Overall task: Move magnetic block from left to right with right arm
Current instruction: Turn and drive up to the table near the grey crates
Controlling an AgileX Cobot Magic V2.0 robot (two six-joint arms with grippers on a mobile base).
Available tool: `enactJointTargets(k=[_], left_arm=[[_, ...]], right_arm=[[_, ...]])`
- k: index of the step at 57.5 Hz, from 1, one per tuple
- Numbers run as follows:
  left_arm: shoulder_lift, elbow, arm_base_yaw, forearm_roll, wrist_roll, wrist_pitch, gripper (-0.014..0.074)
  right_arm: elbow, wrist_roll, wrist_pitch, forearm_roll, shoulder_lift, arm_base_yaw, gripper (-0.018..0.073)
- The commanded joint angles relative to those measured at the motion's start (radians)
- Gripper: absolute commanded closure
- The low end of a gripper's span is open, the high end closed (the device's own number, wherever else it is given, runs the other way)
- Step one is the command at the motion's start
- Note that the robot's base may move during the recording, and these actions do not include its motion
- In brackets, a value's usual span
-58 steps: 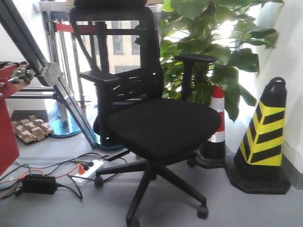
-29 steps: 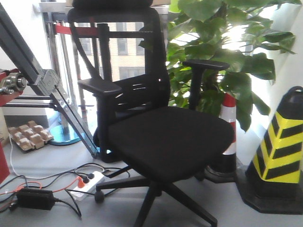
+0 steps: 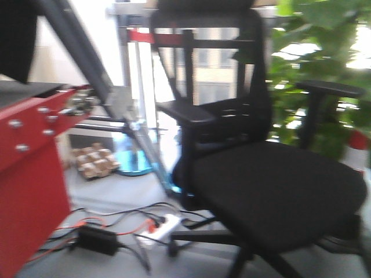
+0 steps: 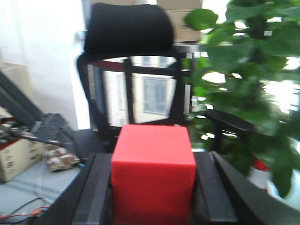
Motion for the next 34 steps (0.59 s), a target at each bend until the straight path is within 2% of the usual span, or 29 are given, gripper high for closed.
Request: enactJointTargets(k=[1,34], left_arm=[[-0.007,0.008,0.000,-0.003,-0.007,-0.083,0.0722],[-0.007,0.008,0.000,-0.003,-0.007,-0.083,0.0722]], right_arm=[[-0.031,-0.010,-0.087,0.002,0.011,-0.003,0.0230],[-0.031,-0.010,-0.087,0.002,0.011,-0.003,0.0230]])
